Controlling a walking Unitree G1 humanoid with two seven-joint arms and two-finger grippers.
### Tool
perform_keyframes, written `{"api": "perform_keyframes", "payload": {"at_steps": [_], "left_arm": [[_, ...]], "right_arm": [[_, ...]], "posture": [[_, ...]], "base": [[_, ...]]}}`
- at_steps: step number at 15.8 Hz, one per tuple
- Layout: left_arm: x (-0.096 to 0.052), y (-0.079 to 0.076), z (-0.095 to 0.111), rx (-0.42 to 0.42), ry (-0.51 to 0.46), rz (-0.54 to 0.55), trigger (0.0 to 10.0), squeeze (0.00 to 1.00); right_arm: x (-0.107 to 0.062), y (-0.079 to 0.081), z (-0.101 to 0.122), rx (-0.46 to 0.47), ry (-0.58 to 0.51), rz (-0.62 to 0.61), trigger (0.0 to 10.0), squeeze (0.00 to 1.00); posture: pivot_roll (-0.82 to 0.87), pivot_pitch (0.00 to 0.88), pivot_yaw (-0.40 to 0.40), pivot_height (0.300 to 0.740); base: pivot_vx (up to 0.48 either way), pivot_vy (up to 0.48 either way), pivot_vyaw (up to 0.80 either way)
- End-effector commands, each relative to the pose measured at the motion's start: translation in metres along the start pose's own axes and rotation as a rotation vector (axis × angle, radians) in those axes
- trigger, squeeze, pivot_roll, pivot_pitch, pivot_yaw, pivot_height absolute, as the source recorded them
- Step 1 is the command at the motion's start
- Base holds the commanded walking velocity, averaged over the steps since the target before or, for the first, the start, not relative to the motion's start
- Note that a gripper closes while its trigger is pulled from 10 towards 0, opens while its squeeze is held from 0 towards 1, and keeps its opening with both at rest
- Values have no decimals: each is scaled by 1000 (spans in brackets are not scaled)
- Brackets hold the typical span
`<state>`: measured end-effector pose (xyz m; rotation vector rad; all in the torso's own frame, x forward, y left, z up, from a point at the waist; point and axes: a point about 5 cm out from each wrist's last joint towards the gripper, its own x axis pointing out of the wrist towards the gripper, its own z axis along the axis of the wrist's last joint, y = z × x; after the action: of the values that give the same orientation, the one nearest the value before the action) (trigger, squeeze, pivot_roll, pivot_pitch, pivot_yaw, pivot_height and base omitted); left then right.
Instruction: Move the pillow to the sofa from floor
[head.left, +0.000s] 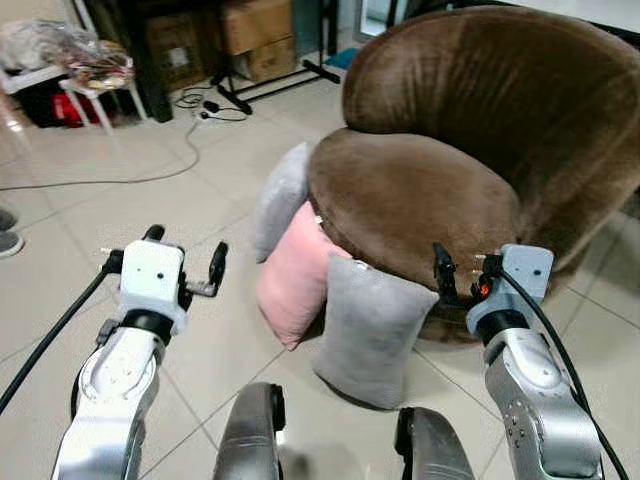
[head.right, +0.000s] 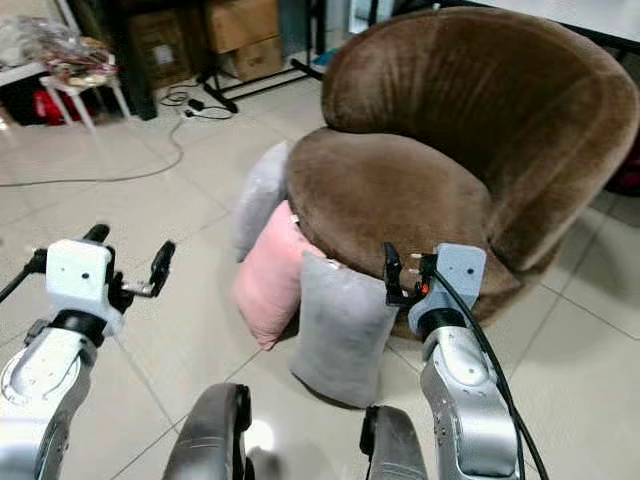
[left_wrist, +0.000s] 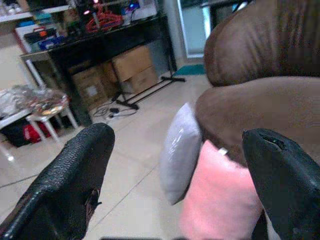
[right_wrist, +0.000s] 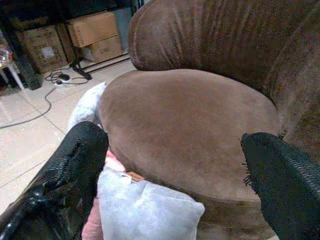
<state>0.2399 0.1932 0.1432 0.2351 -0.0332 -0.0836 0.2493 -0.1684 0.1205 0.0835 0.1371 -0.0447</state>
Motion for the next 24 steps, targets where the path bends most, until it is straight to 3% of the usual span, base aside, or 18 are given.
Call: {"api": "perform_keyframes", "payload": {"at_steps": [1, 5, 10, 24], "left_arm": [[-1, -1, -3, 3, 17, -6, 10000, 0], [-6, 3, 0, 1, 5, 25, 10000, 0], [-14, 2, -4, 11, 27, 20, 10000, 0], [-13, 3, -1, -12, 28, 5, 10000, 0]], "right_arm": [[-2, -2, 0, -7, 12, -8, 10000, 0], [3, 0, 3, -16, 19, 24, 10000, 0], [4, 2, 0, -23, 30, 29, 10000, 0], [9, 1, -1, -21, 26, 14, 10000, 0]], "posture": [[61, 0, 12, 616], [79, 0, -45, 616], [84, 0, -37, 616], [102, 0, -39, 616]], "base": [[0, 0, 0], [0, 0, -194], [0, 0, -310], [297, 0, 0]]}}
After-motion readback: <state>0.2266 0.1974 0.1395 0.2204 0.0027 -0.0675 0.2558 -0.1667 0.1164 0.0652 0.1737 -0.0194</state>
